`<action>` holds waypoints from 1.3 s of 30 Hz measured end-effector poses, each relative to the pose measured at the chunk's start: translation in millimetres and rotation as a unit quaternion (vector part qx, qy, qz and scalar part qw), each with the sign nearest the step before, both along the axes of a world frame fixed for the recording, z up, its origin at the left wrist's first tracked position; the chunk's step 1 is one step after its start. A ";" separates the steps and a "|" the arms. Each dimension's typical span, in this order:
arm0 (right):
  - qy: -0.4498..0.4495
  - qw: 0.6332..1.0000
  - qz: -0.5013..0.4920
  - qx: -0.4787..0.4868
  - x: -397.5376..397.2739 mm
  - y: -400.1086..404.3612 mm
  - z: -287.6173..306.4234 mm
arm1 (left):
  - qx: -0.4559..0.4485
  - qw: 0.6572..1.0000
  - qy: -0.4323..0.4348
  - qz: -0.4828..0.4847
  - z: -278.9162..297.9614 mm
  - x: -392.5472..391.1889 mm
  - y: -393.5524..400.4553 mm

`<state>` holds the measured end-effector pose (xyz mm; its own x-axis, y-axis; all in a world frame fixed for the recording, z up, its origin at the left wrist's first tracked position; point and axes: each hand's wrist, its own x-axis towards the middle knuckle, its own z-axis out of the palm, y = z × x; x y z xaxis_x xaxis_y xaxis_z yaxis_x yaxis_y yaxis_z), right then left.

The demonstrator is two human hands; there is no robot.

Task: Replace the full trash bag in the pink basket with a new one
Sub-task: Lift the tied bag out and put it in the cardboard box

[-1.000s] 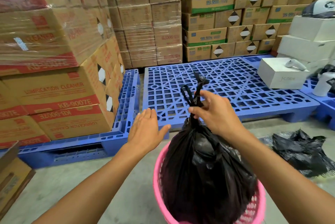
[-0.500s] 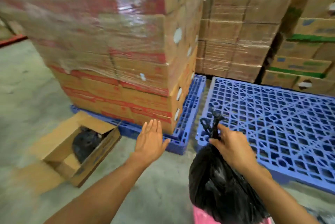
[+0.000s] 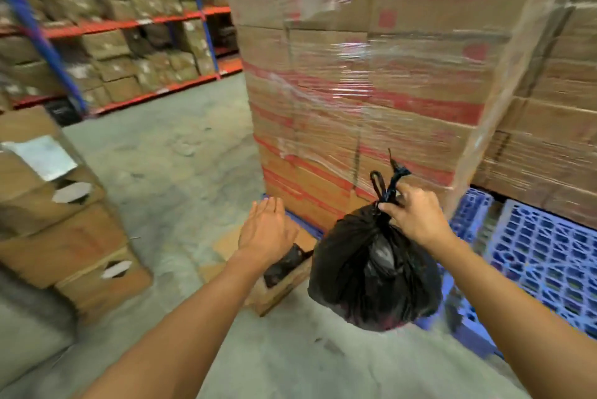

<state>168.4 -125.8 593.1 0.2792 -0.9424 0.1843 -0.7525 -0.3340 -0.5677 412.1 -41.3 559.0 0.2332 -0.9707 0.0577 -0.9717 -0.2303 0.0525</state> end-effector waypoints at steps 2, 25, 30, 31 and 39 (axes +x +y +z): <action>0.002 0.999 0.037 0.001 48.9 -10.7 -1.3 | 0.012 1.000 -0.002 0.026 -5.9 33.3 7.9; 0.135 0.950 0.121 0.255 464.5 -166.9 -232.0 | 0.189 0.965 0.086 0.160 -185.9 425.5 -85.5; 0.158 0.940 0.090 0.289 505.8 -198.4 -288.7 | 0.237 0.959 0.095 0.122 -233.4 479.1 -125.9; 0.162 0.939 0.086 0.291 513.0 -204.6 -300.0 | 0.242 0.959 0.094 0.117 -241.3 486.7 -135.0; 0.194 0.922 0.073 0.326 563.7 -247.1 -380.7 | 0.236 0.960 0.104 0.112 -293.5 530.4 -193.2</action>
<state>732.2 -372.9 212.4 0.3377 -0.7648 -0.5487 -0.9152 -0.1307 -0.3812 942.5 -234.5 265.5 0.3968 -0.8014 -0.4475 -0.8751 -0.4774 0.0790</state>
